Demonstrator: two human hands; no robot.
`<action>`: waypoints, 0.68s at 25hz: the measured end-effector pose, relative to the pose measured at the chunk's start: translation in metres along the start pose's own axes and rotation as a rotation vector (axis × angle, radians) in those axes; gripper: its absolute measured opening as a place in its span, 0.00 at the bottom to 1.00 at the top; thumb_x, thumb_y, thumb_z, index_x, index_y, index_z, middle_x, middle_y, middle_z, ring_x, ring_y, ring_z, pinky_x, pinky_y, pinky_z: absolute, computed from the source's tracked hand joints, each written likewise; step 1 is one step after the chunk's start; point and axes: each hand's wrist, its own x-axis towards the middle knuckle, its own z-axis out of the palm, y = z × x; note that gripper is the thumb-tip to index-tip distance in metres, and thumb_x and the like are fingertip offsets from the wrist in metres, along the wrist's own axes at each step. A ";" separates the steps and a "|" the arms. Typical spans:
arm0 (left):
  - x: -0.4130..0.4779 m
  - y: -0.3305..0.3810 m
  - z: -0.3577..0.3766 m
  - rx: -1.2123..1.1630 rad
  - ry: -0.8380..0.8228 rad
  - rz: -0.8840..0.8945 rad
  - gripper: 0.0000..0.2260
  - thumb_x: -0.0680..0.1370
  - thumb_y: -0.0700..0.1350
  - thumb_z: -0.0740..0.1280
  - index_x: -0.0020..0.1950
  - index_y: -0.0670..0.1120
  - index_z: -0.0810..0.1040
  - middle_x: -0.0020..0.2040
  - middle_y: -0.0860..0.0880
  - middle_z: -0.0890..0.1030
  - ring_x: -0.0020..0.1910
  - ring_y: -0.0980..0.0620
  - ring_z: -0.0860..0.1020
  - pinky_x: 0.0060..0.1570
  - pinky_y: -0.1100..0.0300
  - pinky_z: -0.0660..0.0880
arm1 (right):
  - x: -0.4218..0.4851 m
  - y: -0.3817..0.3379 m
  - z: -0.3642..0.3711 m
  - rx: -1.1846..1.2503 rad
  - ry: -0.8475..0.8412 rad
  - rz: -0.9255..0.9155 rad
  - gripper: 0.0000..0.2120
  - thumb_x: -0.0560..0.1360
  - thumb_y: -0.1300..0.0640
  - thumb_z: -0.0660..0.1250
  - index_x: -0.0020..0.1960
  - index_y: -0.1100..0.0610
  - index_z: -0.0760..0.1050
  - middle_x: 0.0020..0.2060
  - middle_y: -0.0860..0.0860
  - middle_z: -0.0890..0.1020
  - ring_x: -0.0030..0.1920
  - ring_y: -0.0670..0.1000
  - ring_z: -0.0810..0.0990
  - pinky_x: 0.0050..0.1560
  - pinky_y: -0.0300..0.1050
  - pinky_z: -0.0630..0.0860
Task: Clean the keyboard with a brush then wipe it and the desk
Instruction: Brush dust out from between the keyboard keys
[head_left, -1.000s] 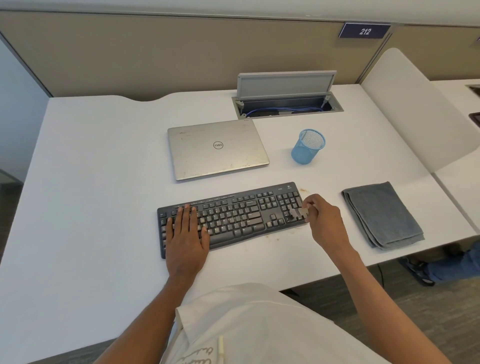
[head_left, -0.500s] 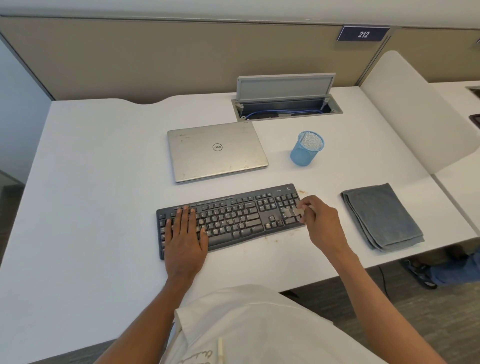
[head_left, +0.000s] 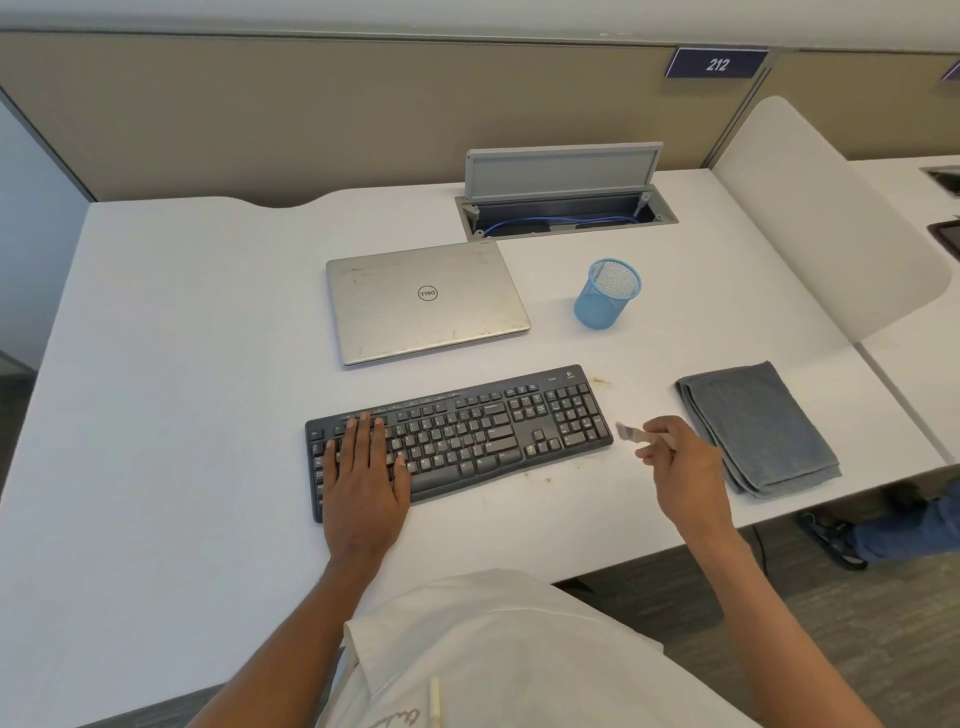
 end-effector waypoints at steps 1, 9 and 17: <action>0.000 0.000 0.000 -0.001 0.003 0.001 0.27 0.86 0.52 0.52 0.81 0.40 0.68 0.82 0.41 0.68 0.82 0.42 0.64 0.83 0.39 0.56 | -0.002 0.004 0.000 -0.041 -0.004 -0.018 0.10 0.83 0.66 0.61 0.57 0.54 0.77 0.41 0.52 0.84 0.43 0.50 0.85 0.46 0.60 0.83; 0.000 -0.001 0.001 0.012 -0.012 -0.005 0.27 0.86 0.52 0.53 0.82 0.40 0.67 0.82 0.41 0.67 0.83 0.42 0.63 0.83 0.40 0.55 | -0.023 0.014 0.033 -0.201 -0.111 -0.173 0.15 0.81 0.70 0.63 0.62 0.55 0.79 0.47 0.54 0.84 0.48 0.54 0.83 0.51 0.51 0.81; 0.000 -0.001 -0.001 0.026 -0.020 -0.008 0.27 0.86 0.53 0.53 0.82 0.40 0.67 0.82 0.41 0.67 0.83 0.42 0.63 0.83 0.40 0.55 | -0.027 -0.011 0.024 -0.024 -0.183 -0.231 0.15 0.80 0.71 0.63 0.59 0.56 0.80 0.48 0.48 0.84 0.49 0.46 0.84 0.51 0.40 0.79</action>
